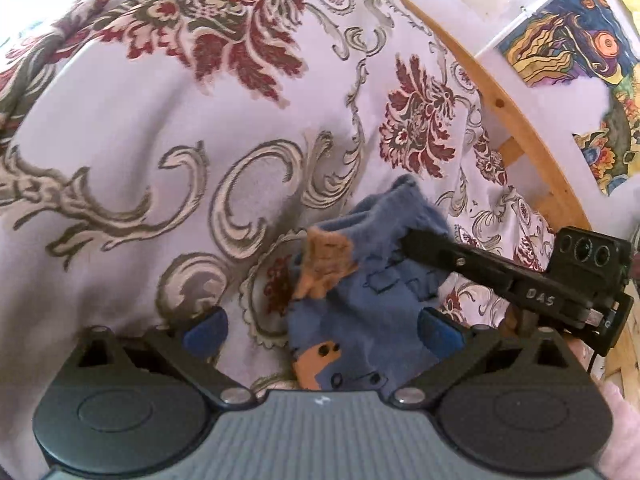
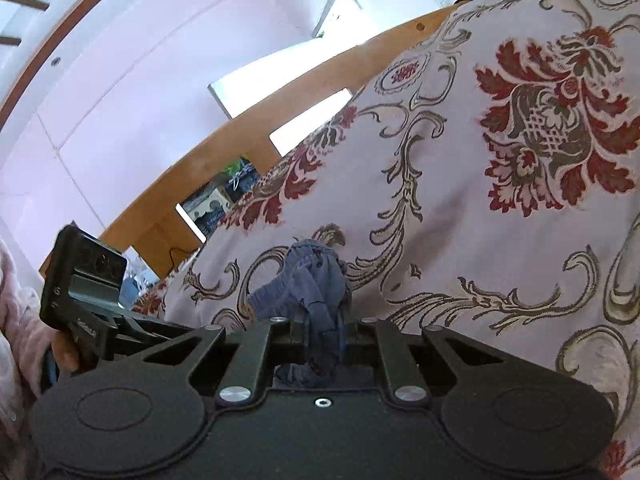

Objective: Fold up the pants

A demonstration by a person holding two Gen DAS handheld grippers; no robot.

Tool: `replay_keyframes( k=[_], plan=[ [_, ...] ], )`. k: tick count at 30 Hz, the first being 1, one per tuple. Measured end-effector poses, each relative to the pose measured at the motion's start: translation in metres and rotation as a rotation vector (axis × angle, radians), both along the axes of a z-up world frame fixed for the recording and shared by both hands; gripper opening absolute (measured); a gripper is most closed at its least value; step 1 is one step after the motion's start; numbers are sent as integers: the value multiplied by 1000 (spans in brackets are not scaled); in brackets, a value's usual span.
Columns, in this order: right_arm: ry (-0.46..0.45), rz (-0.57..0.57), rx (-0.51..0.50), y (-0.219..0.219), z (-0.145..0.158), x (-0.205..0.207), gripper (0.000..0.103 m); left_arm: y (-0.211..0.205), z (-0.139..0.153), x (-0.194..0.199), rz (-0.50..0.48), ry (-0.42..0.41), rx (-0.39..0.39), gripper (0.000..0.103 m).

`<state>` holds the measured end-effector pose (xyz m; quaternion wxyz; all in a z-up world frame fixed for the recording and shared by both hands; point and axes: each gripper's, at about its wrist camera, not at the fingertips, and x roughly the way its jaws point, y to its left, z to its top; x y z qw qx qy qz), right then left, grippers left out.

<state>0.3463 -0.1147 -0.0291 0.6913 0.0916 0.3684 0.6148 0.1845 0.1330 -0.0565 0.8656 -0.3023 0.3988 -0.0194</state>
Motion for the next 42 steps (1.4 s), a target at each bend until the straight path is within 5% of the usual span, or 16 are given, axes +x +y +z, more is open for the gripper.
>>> replay_keyframes(
  k=[5, 7, 9, 10, 17, 20, 23, 25, 27, 30, 34, 38, 42],
  plan=[
    [-38, -22, -59, 11, -6, 4, 20, -14, 8, -4, -57, -86, 76, 98],
    [-65, -91, -117, 11, -5, 4, 39, -13, 6, -1, -59, -58, 69, 98],
    [-57, -170, -152, 6, -2, 3, 76, -8, 2, 2, -42, -28, 40, 98],
    [-53, -213, -157, -1, 1, -1, 78, -6, 2, 3, -35, -23, 29, 98],
    [-143, -455, -335, -48, 19, -71, 70, 5, -5, 10, 57, -26, -81, 93],
    [-160, -497, -430, -51, 16, -108, 53, -2, -8, 11, 33, -37, -115, 87],
    [-152, -505, -504, -43, 3, -135, 36, -11, -7, 12, 30, -48, -38, 82],
    [-167, -506, -552, -34, -8, -146, 33, -8, -10, 16, 93, -16, 5, 69],
    [-205, -521, -582, -27, -18, -154, 33, 0, -17, 21, 158, 35, -6, 31],
    [-214, -555, -584, -24, -22, -156, 33, 6, -21, 22, 193, 50, -28, 18],
    [-253, -551, -603, -21, -24, -160, 33, -24, 2, 10, 129, -89, 204, 14],
    [-258, -547, -615, -18, -24, -158, 34, -84, 23, -11, -44, -303, 564, 14],
    [-257, -545, -615, -18, -25, -157, 34, -112, 23, -20, -145, -362, 685, 14]
  ],
)
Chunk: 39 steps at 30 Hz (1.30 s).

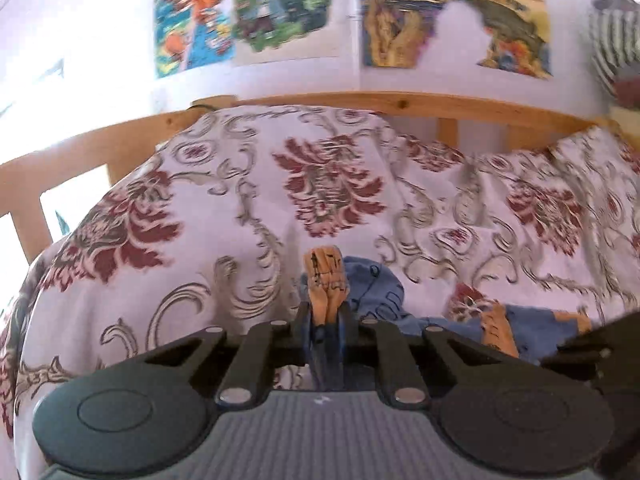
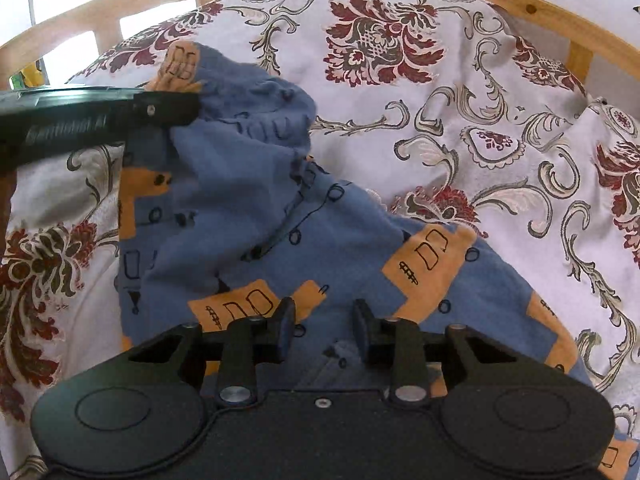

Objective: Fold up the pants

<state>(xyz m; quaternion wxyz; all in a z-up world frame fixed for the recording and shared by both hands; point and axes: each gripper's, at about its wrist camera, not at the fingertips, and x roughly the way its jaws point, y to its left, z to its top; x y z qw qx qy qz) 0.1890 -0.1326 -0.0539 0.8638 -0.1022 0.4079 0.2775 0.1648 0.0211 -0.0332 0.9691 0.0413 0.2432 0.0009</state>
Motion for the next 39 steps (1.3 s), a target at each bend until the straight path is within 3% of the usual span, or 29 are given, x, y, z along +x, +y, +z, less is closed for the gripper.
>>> replay_keyframes(
  k=[8, 10, 12, 16, 18, 20, 24, 26, 30, 35, 39],
  plan=[
    [3, -5, 8, -1, -1, 0, 35, 11, 0, 0, 27, 30, -50, 15],
    [3, -6, 8, -1, -2, 0, 35, 16, -2, 4, 49, 60, -79, 27],
    [2, -7, 8, -1, -2, 0, 35, 25, -7, 11, 86, 127, -126, 70],
    [-5, -10, -1, 1, -2, 0, 36, 60, -22, 31, 176, 287, -354, 73],
    [-17, -12, -16, 3, -3, -2, 37, 88, -34, 37, 221, 355, -564, 69],
    [-30, -15, -29, 5, -3, -4, 39, 106, -39, 35, 255, 354, -713, 61],
    [-70, -20, -68, 11, -4, -9, 43, 121, -52, 38, 265, 409, -837, 25],
    [-101, -29, -102, 15, -3, -13, 48, 129, -58, 37, 277, 422, -912, 15],
    [-189, -53, -144, 20, 5, -30, 54, 136, -57, 32, 281, 398, -976, 7],
    [-251, -143, -171, 18, 13, -60, 61, 130, -39, 23, 231, 317, -940, 7],
    [-232, -212, -234, 21, 1, -69, 68, 127, -31, 20, 238, 294, -916, 7]
  ],
)
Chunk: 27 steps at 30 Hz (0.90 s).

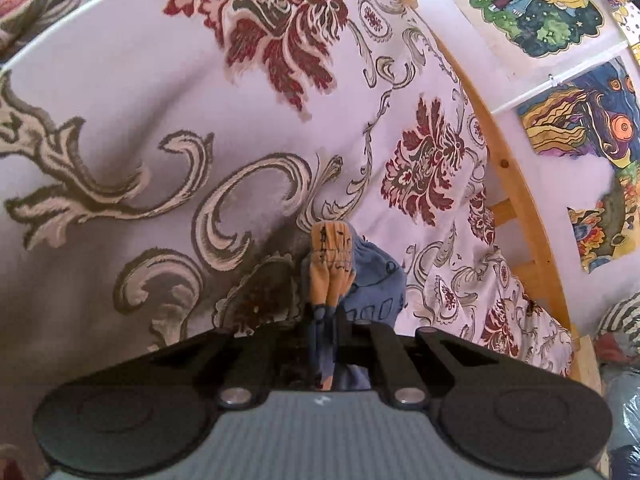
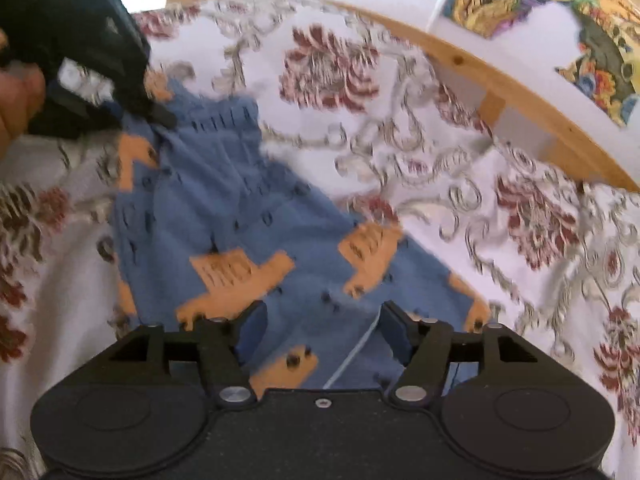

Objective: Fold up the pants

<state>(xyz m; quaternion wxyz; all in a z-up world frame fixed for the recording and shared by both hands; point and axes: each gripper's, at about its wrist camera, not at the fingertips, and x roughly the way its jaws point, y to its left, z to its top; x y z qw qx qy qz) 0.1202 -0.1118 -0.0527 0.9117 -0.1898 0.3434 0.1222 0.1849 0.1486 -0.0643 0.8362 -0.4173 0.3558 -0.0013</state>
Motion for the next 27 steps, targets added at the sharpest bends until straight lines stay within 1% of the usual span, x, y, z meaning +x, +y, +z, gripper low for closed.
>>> replay_keyframes(
  k=[3, 5, 7, 8, 9, 10, 12, 13, 16, 20, 22, 24, 25, 26, 27],
  plan=[
    [-17, -12, 37, -4, -10, 1, 71, -4, 10, -6, -1, -34, 28, 6],
    [-24, -24, 81, -10, -9, 1, 72, -11, 19, -13, -17, -79, 73, 6],
    [-52, -28, 117, -17, 0, -5, 72, -22, 32, -20, -48, -142, 140, 6],
    [-75, -27, 134, -22, 7, -8, 72, -30, 40, -25, -68, -181, 188, 6],
    [-90, -26, 160, -28, 15, -12, 75, -38, 46, -28, -90, -216, 236, 6],
    [-94, -28, 186, -36, 23, -14, 78, -48, 53, -34, -120, -257, 290, 6],
    [-99, -56, 234, -56, 39, -18, 79, -67, 63, -42, -178, -326, 370, 6],
    [-96, -76, 256, -68, 45, -21, 80, -77, 68, -48, -218, -368, 416, 6],
    [-50, -111, 313, -107, 56, -31, 81, -111, 78, -64, -326, -472, 552, 6],
    [-20, -148, 315, -144, 52, -51, 81, -166, 77, -87, -515, -587, 704, 6],
    [10, -195, 340, -160, 43, -54, 82, -194, 70, -97, -613, -614, 769, 6],
    [57, -273, 374, -177, 30, -53, 82, -220, 58, -105, -717, -611, 818, 6],
    [89, -295, 383, -182, 24, -49, 82, -231, 51, -110, -762, -601, 839, 6],
    [111, -304, 371, -185, 19, -47, 82, -241, 43, -113, -804, -588, 857, 6],
    [118, -311, 336, -185, 16, -46, 82, -250, 35, -115, -842, -574, 871, 6]
  ],
)
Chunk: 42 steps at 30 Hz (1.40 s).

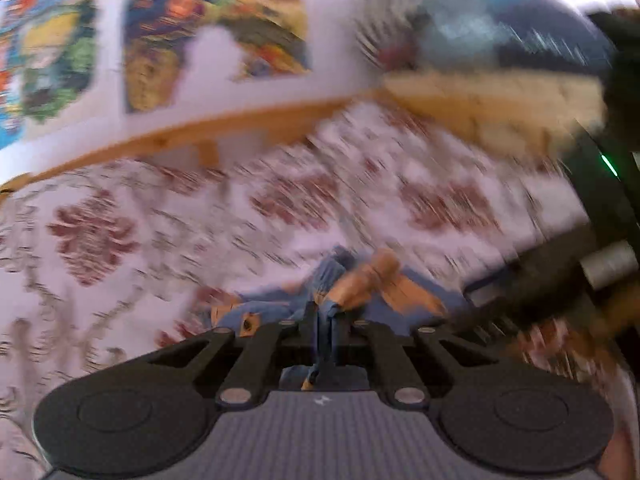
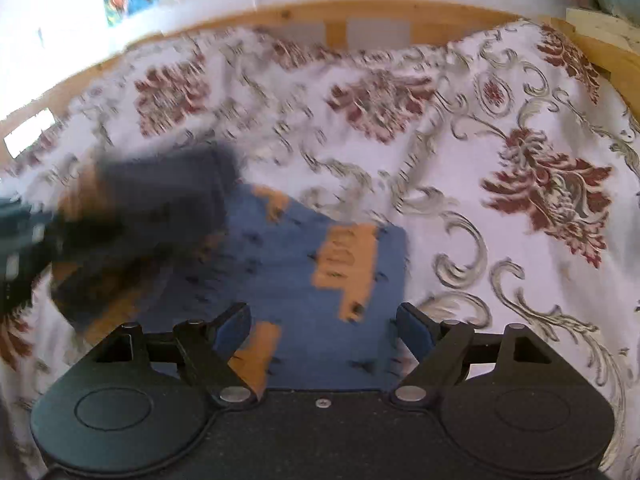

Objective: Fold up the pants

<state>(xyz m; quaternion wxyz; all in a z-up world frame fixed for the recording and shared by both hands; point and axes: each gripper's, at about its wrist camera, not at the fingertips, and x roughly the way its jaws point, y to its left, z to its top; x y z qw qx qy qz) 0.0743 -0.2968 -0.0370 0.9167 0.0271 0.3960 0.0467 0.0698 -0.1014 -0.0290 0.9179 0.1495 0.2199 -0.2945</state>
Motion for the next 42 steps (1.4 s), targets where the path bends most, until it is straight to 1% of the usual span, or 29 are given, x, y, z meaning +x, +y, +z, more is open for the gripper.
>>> replay_keyframes(
  k=[2, 3, 5, 6, 7, 8, 10, 11, 13, 14, 16, 17, 18, 20, 25, 26, 27, 28, 29, 30, 31, 32, 33, 34, 35, 37, 38, 40, 42],
  plan=[
    [30, 5, -65, 0, -5, 4, 82, -12, -13, -3, -30, 13, 51, 6],
    [31, -3, -74, -3, -5, 4, 82, -15, -16, -5, -36, 6, 69, 6],
    [17, -53, -81, -11, 1, 1, 82, -16, -17, -7, -36, 3, 71, 6],
    [-4, -81, -69, -17, 6, -3, 82, -15, -17, -8, -32, 6, 64, 6],
    [-26, -99, -16, -25, 13, -6, 82, -14, -18, -8, -28, 11, 59, 6],
    [-41, -104, 67, -34, 17, -6, 82, -14, -19, -7, -25, 17, 58, 6],
    [-50, -90, 306, -50, 21, -5, 82, -14, -20, -5, -28, 22, 64, 7],
    [-33, -66, 458, -57, 17, -2, 82, -14, -20, -7, -31, 20, 71, 7],
    [22, -28, 666, -62, 6, 5, 82, -15, -20, -7, -40, 22, 83, 8],
    [50, -29, 708, -61, 1, 6, 82, -16, -19, -6, -42, 24, 87, 9],
    [100, -38, 732, -58, -8, 9, 82, -16, -19, -7, -44, 27, 96, 17],
    [123, -42, 747, -58, -13, 9, 82, -16, -19, -7, -43, 31, 99, 27],
    [143, -45, 773, -60, -17, 11, 82, -17, -19, -8, -41, 31, 106, 43],
    [171, -61, 827, -61, -24, 12, 83, -18, -20, -8, -22, 18, 121, 59],
    [171, -104, 874, -62, -28, 22, 86, -16, -21, -4, -26, 44, 119, 59],
    [175, -117, 875, -61, -30, 24, 86, -16, -21, -4, -35, 48, 119, 51],
    [178, -124, 865, -59, -31, 26, 84, -16, -21, -5, -42, 46, 119, 36],
    [181, -129, 839, -56, -31, 27, 78, -16, -21, -6, -52, 42, 122, 31],
    [183, -129, 802, -53, -30, 26, 73, -17, -22, -7, -59, 36, 127, 29],
    [180, -127, 761, -49, -29, 25, 61, -18, -22, -10, -66, 24, 133, 24],
    [177, -130, 735, -47, -29, 25, 52, -19, -23, -12, -73, 14, 143, 23],
    [175, -133, 721, -45, -28, 23, 47, -20, -24, -14, -80, 2, 155, 22],
    [171, -133, 718, -44, -29, 22, 37, -21, -25, -17, -84, -11, 164, 20],
    [164, -130, 717, -43, -29, 21, 29, -22, -25, -19, -88, -23, 171, 19],
    [154, -123, 708, -41, -27, 20, 27, -23, -25, -21, -90, -37, 175, 19],
    [117, -104, 663, -37, -19, 15, 16, -23, -24, -23, -95, -56, 176, 18],
    [99, -97, 642, -35, -15, 13, 16, -23, -23, -25, -96, -65, 176, 18],
    [56, -81, 612, -33, -6, 9, 11, -23, -21, -28, -97, -83, 173, 18],
    [14, -64, 580, -32, 3, 5, 9, -23, -18, -32, -99, -103, 169, 17]
  ],
)
